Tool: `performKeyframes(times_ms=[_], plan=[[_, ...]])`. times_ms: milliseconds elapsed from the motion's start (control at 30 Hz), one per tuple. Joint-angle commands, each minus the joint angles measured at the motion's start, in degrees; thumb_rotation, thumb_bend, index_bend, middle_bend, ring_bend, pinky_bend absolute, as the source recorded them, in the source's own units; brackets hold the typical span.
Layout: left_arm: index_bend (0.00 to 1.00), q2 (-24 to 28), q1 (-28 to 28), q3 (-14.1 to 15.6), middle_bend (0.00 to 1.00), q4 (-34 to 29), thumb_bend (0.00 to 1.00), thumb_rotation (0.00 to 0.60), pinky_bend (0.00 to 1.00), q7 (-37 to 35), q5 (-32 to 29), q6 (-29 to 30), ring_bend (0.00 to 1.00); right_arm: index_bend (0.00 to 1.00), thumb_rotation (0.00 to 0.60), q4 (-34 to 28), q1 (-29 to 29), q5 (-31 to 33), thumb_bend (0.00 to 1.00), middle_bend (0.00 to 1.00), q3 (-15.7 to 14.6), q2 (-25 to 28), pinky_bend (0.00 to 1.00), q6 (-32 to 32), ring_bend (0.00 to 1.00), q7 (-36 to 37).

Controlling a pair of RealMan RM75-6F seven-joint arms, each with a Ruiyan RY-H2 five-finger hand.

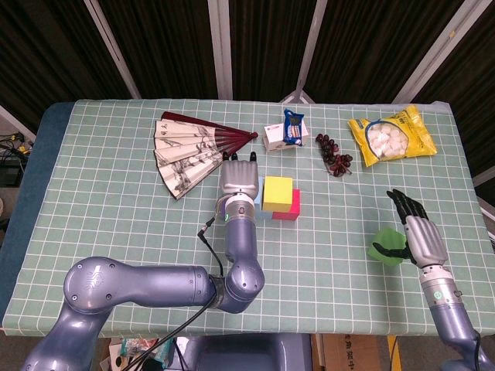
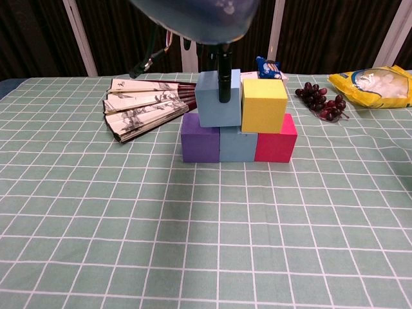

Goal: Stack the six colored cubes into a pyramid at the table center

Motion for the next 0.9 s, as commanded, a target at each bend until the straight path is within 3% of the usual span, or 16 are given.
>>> performKeyframes(times_ms=[33,900], plan=[[0.00,-0.6,-0.1,-0.6,0.45,0.8,0.35,0.600,0.02,0.6,0.4,-0.1,0.09,0.00,0.600,0.1,0.1,0.2,0.21,0.01,0.1,-0.1,0.00,-0.1,0.00,0.0],[0.00,-4.3,0.3,-4.0,0.46,5.9,0.35,0.600,0.02,5.2,2.5,-0.1,0.10,0.00,0.600,0.4,0.2,0.4,0.21,0.01,0.1,-0.1,0.00,-0.4,0.00,0.5]])
